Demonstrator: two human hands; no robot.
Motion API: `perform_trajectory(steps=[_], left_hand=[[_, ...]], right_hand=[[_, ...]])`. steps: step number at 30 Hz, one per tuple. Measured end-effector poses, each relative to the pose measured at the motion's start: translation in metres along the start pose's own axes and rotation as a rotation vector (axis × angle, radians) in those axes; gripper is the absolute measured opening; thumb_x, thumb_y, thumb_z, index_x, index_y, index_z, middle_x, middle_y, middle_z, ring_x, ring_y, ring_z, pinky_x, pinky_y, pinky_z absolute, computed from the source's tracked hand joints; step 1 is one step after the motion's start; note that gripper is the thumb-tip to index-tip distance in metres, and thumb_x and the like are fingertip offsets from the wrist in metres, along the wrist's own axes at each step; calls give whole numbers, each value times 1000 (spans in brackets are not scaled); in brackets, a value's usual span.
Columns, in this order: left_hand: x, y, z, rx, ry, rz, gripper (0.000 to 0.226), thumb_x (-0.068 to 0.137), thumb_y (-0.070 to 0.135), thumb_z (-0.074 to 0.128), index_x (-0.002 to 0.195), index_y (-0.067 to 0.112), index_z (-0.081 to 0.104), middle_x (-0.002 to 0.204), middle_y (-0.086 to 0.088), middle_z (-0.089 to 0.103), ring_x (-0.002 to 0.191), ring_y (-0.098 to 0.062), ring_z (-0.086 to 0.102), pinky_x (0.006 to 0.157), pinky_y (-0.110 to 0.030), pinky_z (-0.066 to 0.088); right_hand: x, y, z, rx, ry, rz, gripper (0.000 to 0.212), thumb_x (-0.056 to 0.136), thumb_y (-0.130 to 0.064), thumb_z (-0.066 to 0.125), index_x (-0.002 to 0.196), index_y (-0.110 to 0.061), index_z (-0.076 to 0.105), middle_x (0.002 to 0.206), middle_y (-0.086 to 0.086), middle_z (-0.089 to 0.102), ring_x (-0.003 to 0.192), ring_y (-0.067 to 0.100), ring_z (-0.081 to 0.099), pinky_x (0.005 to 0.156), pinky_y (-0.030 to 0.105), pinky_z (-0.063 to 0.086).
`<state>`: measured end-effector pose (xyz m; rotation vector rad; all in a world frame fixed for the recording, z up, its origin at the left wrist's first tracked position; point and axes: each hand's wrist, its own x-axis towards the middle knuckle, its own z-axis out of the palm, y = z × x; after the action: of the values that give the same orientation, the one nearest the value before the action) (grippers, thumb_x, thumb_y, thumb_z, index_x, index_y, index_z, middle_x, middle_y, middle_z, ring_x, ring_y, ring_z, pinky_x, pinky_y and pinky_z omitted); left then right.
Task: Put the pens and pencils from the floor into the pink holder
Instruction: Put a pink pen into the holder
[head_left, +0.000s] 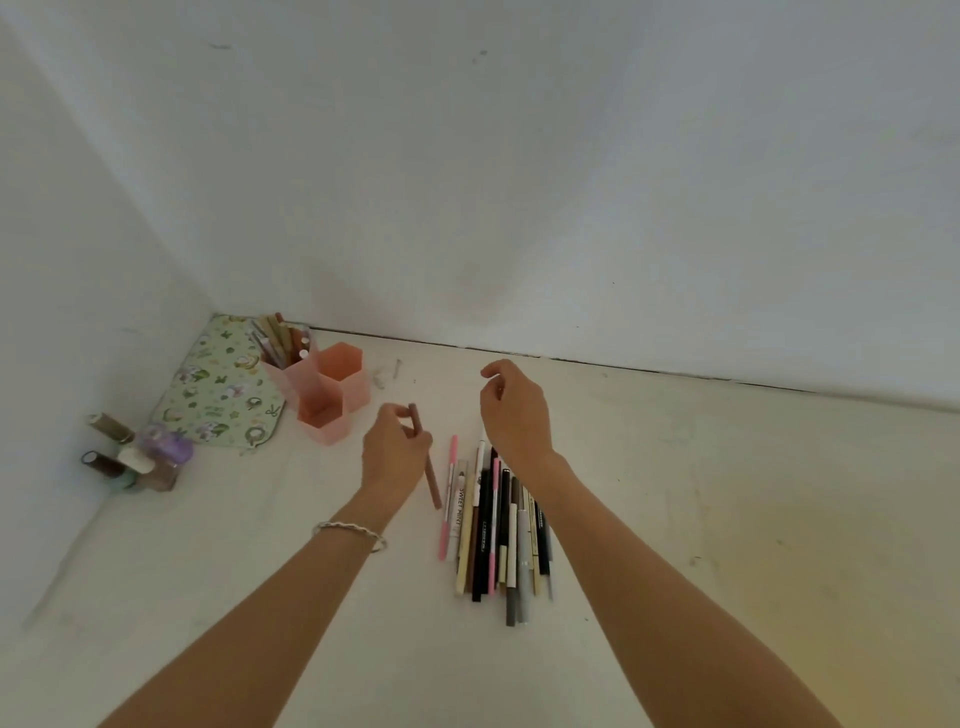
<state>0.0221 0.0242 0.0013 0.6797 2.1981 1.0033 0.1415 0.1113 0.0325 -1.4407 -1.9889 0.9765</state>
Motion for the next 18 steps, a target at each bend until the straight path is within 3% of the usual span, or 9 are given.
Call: perform_trajectory(steps=[4, 6, 9, 11, 15, 17, 18], left_hand=[[-4, 16, -26, -112, 106, 172, 53, 90, 1, 61, 136, 19, 40, 86, 1, 59, 76, -18, 66, 63, -23, 52], [-7, 21, -33, -139, 126, 216, 55, 91, 0, 60, 137, 24, 41, 87, 4, 57, 77, -15, 65, 61, -19, 49], [-11, 24, -41, -193, 137, 243, 50, 92, 0, 59, 134, 25, 47, 89, 4, 58, 78, -14, 64, 62, -19, 50], [-12, 27, -49, -192, 160, 270, 46, 92, 0, 59, 132, 21, 51, 93, -1, 59, 80, -15, 63, 64, -20, 54], [-8, 38, -75, -280, 254, 315, 34, 91, 2, 59, 117, 24, 55, 93, 2, 63, 75, -2, 62, 61, -14, 53], [-5, 43, -90, -342, 324, 302, 34, 93, 7, 60, 118, 28, 55, 85, 9, 60, 70, 1, 62, 60, -20, 56], [-4, 46, -96, -363, 341, 292, 34, 93, 8, 60, 121, 27, 55, 86, 8, 60, 73, -5, 64, 62, -26, 58]], right_hand=[[0, 3, 33, -356, -237, 39, 28, 94, -8, 45, 120, -7, 53, 101, 15, 65, 89, 29, 63, 74, 35, 52], [-6, 6, 49, -495, -264, -3, 23, 97, -14, 45, 118, -5, 52, 102, 15, 65, 95, 30, 60, 81, 38, 52], [-12, 11, 67, -644, -248, -108, 21, 98, -17, 48, 117, -7, 47, 97, 9, 65, 95, 25, 56, 76, 31, 44], [-13, 12, 75, -645, -274, -153, 23, 95, -6, 46, 118, -6, 47, 95, 9, 66, 90, 23, 54, 73, 30, 40], [4, -3, 71, -458, -254, -91, 20, 92, -1, 43, 110, -1, 54, 93, 15, 66, 89, 29, 60, 78, 39, 53], [10, -11, 71, -478, -266, -94, 18, 93, -5, 45, 110, -3, 51, 92, 14, 66, 87, 30, 61, 76, 39, 54], [9, -15, 73, -526, -294, -98, 18, 94, -10, 48, 111, -4, 49, 93, 13, 66, 89, 29, 61, 76, 38, 53]])
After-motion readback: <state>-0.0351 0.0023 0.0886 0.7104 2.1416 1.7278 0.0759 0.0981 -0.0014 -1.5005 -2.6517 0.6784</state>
